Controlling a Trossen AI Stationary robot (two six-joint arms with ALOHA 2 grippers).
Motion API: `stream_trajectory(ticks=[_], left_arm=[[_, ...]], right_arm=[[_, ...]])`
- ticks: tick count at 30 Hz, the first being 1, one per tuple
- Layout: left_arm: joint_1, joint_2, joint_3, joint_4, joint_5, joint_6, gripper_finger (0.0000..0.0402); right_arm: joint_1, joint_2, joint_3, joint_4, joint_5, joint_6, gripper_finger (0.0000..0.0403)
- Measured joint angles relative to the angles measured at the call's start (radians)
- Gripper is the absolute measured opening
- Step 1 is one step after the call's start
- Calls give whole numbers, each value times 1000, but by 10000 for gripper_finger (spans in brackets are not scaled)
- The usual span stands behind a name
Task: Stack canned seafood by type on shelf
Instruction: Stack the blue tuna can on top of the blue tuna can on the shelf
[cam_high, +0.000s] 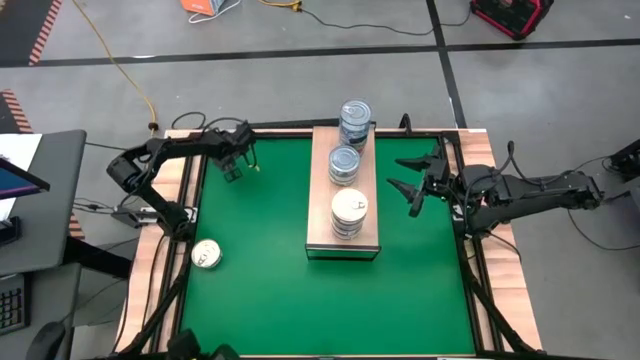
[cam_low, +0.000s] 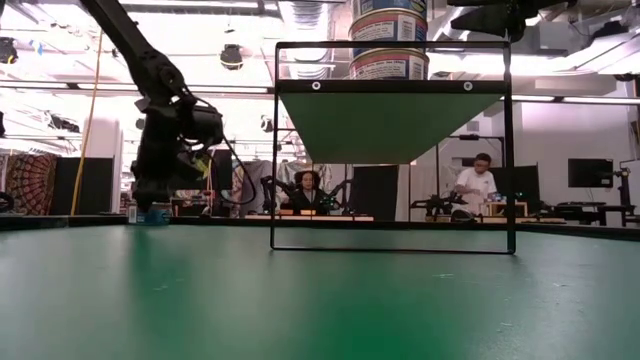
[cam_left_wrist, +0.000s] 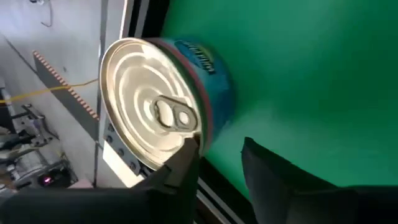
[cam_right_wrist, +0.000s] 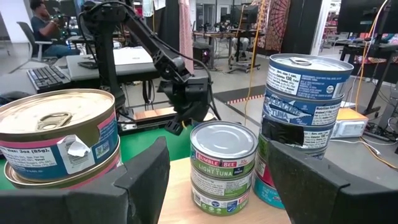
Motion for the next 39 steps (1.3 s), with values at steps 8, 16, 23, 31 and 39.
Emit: stream_trajectory(ticks=[8,16,23,31,39], left_arm=[[-8,-5,-26,-38,8,-43,8],[-116,0,-31,-267,133,-248,1],[-312,1,-11,-427,253,-428,0],[-560,1,196,-605,257,-451,0],[-536,-73,313,-588,68,-358,78]], right_arm=[[0,0,0,0,0,0,294],[0,0,0,0,0,0,294],[0,0,0,2,0,1,294],[0,0,0,4,0,7,294],[0,1,0,2,-1,7,294]])
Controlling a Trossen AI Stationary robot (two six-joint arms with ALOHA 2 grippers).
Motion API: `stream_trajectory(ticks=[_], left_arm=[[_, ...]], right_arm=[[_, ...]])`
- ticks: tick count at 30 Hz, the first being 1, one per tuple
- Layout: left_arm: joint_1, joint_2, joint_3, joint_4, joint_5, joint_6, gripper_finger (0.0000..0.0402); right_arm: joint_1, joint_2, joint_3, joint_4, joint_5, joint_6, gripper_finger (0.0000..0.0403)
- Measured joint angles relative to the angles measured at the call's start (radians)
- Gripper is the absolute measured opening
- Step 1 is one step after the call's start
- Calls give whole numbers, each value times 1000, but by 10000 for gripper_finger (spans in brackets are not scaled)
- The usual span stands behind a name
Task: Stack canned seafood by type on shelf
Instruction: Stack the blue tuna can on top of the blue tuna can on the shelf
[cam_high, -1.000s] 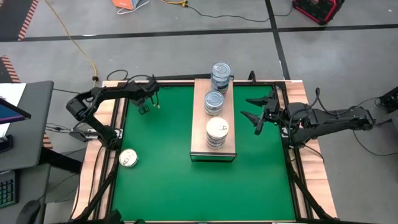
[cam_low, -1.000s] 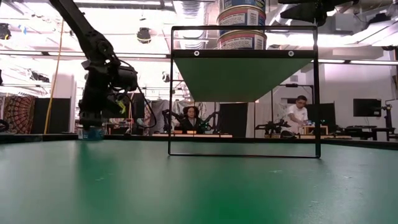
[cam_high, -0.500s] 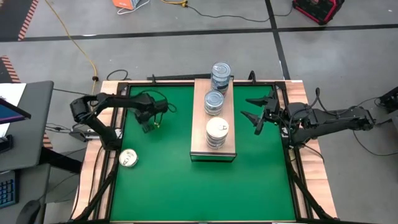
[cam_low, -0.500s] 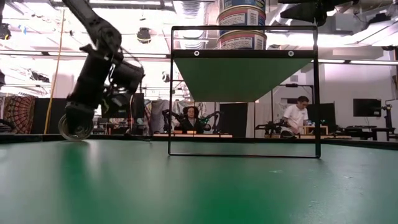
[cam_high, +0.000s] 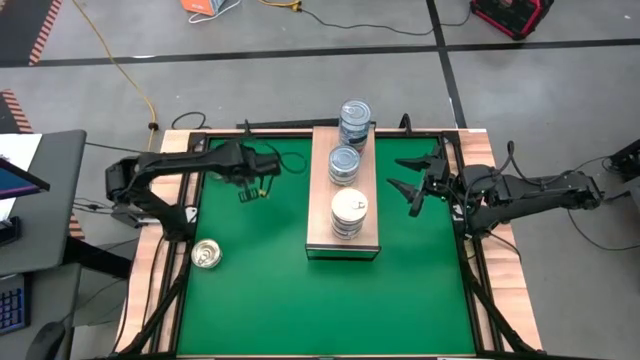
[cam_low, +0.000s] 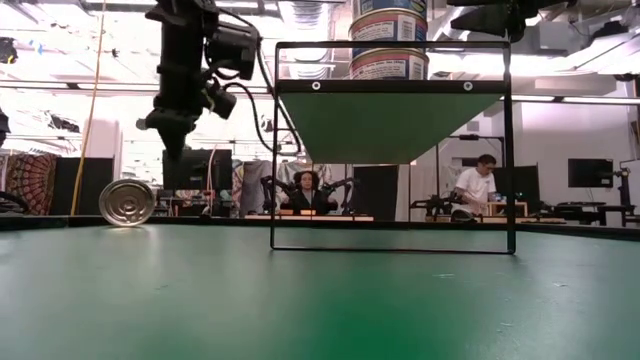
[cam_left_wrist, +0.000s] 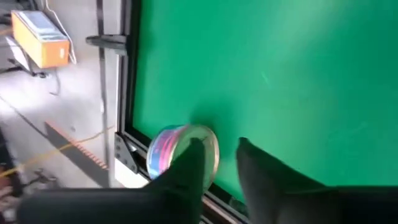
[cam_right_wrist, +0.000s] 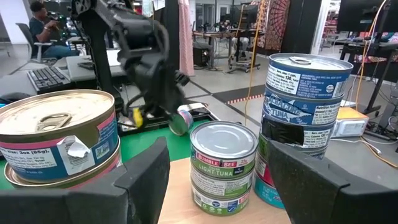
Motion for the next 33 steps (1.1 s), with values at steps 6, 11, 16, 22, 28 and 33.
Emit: stream_trajectory(ticks=[6,11,16,22,28,33], left_arm=[[214,-75,-16,100,111,81,196],[398,-76,-17,146,241,141,267],[500,-39,-17,165,289,196,310],[555,17,-17,176,351,267,324],[590,71,-37,189,317,321,325],[605,109,-59,169,319,335,323]], right_arm=[[0,0,0,-2,-22,-2,294],[0,0,0,-2,-29,-5,294],[0,0,0,-2,-29,-9,294],[0,0,0,-3,-29,-9,294],[0,0,0,-3,-29,-9,294],[0,0,0,-4,-30,-11,294]])
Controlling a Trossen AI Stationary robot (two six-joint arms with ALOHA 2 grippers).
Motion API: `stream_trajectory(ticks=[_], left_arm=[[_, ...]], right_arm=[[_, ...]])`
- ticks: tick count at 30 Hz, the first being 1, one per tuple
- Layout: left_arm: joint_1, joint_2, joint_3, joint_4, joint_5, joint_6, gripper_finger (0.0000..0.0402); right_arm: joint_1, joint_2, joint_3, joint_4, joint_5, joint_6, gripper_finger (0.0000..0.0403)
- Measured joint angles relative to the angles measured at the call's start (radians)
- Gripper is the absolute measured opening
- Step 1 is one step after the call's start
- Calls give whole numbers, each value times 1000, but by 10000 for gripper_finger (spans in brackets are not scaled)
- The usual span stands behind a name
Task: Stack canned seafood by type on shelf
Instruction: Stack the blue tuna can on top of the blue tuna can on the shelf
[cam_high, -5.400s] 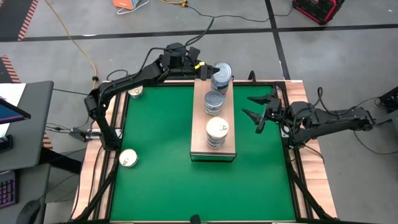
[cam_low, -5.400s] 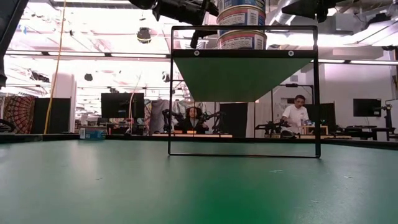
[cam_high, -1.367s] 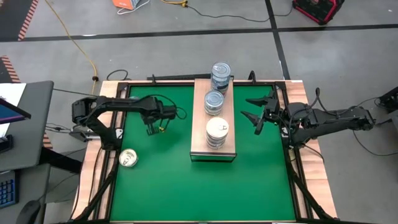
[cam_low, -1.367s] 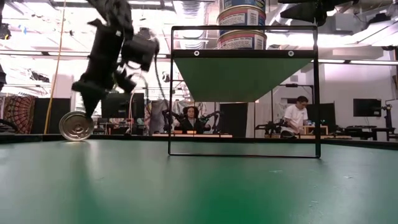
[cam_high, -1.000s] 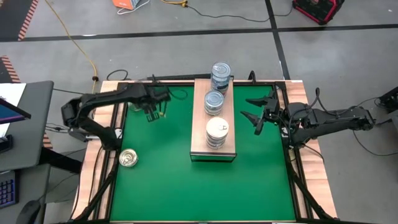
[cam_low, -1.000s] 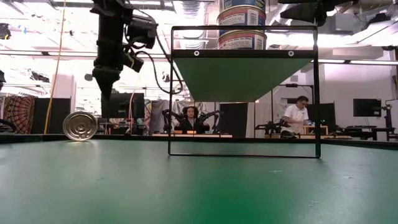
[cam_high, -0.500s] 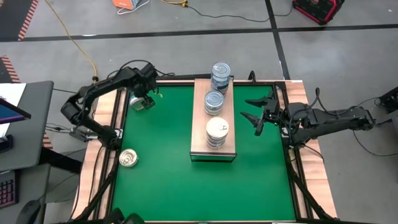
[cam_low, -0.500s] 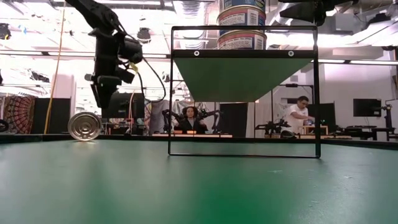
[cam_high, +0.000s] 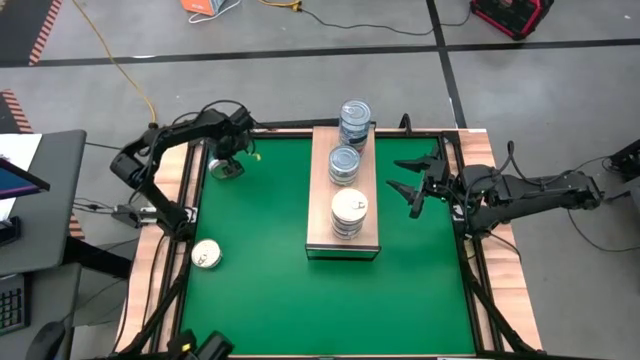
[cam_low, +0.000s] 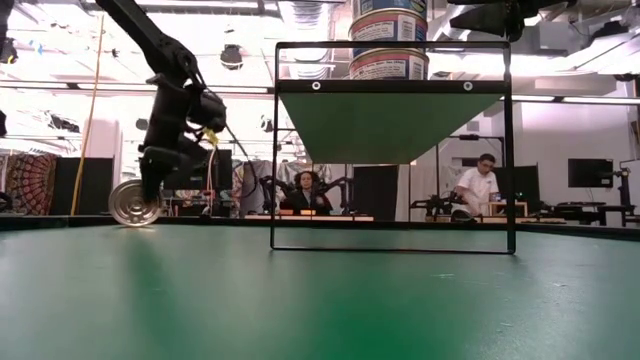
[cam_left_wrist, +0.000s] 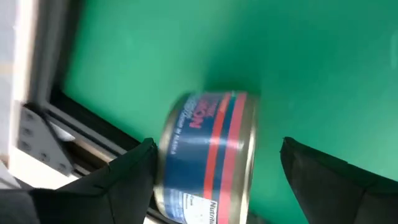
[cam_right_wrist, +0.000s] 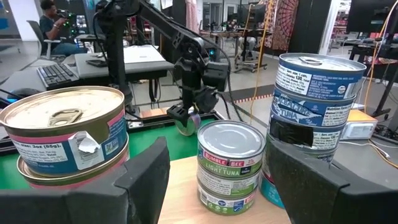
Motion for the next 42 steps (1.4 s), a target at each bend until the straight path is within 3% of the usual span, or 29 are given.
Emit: stream_trajectory(ticks=[5,11,15,18,21,29,32,35,42], left_arm=[[1,22,-3,-40,-2,-8,284],[1,21,-2,-98,0,-10,180],[1,22,-2,-139,11,-16,177],[1,22,-2,-170,74,-20,177],[0,10,12,-180,207,-13,177],[-1,-106,96,-157,856,22,177],[-1,-141,142,-166,1046,8,177],[-17,-165,188,-161,1153,-43,177],[-117,-172,266,-155,1286,-194,177]], right_arm=[[0,0,0,0,-1,0,294],[0,0,0,1,-1,0,294],[0,0,0,2,-1,0,294],[0,0,0,2,-1,0,294],[0,0,0,2,0,0,294],[-1,0,0,2,0,0,294],[-1,0,0,2,0,1,294],[-1,0,0,2,0,2,294],[-1,0,0,2,0,2,294]])
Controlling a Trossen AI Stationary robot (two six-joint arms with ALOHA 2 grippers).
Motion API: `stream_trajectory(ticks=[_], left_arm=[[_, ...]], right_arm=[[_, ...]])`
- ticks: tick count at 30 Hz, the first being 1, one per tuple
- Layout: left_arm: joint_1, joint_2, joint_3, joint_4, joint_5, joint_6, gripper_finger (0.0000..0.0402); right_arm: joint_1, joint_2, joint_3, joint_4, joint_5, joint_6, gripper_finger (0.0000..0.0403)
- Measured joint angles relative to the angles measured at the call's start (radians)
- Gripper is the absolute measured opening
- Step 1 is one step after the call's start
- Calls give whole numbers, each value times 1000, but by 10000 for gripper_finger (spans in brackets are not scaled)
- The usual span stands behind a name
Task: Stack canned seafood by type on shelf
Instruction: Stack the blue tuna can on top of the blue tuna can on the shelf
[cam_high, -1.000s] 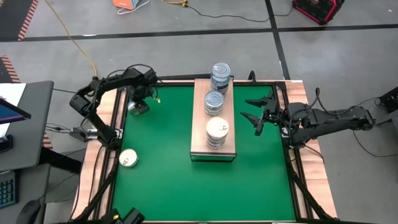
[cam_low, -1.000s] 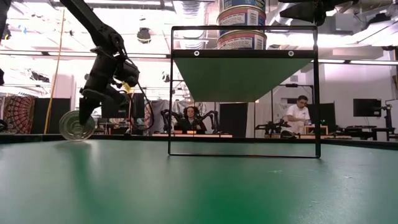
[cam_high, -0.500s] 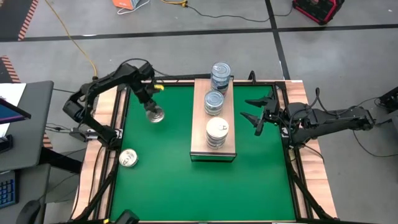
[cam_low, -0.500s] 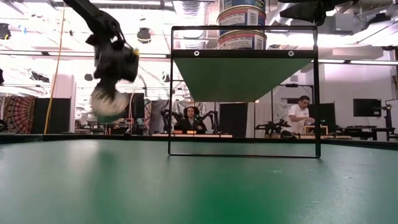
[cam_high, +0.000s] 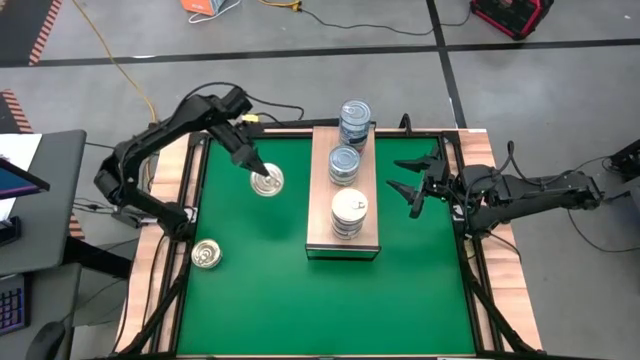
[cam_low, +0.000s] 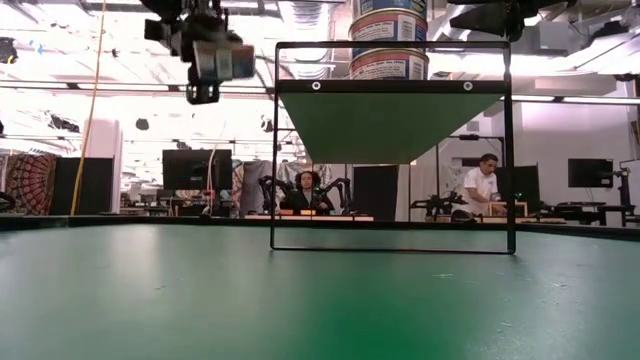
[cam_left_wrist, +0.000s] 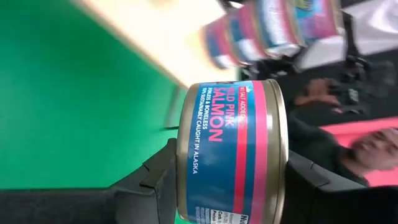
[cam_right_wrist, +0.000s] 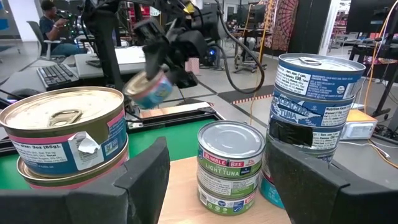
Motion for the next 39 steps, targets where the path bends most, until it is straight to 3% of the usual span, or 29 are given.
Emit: stream_trajectory(ticks=[7,15,24,30,39], left_arm=[[-118,0,35,86,49,-82,177],[-168,1,67,358,48,-281,177],[-293,1,127,549,49,-396,181],[-387,1,149,771,11,-559,182],[-484,1,149,1008,-78,-649,184]], right_arm=[[0,0,0,0,0,-1,294],[0,0,0,0,0,0,294],[0,0,0,0,0,-7,294],[0,0,0,0,1,-2,294],[0,0,0,9,1,-1,294]])
